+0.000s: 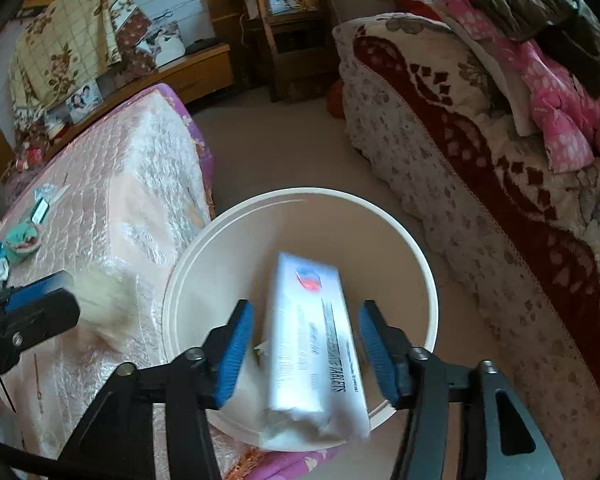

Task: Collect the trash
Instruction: 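Carry the paper and medicine box to the bucket and open both tools, then move both open tools away from the bucket toward the bed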

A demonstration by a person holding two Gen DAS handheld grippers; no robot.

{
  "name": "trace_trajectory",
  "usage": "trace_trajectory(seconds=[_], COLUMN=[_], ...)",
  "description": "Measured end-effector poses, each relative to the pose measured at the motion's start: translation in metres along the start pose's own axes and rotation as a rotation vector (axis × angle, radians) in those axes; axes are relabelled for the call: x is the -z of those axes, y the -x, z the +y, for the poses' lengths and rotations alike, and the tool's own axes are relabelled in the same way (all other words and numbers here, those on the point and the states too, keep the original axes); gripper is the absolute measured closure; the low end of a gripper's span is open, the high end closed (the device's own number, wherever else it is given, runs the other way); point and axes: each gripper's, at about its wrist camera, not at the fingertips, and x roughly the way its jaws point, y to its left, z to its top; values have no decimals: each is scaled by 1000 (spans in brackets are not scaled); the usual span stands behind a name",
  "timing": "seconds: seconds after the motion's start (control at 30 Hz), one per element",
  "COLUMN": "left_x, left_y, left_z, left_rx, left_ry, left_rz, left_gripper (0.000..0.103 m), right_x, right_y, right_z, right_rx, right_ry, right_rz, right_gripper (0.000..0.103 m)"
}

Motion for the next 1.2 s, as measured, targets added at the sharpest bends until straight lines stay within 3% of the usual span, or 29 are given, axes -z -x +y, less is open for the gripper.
trace_trajectory(seconds=[0.6,1.2], left_x=[12,32], left_y=[23,77], left_z=[21,72], left_rx=[-130,-290], left_ry=[0,45], left_rz=[-30,-114], left_gripper=[49,49], right_x=[8,-3], right_y=[4,26], right_z=[26,97], right_rx=[-22,-73], right_ry=[44,146], right_rz=[9,-36], right_gripper=[44,37])
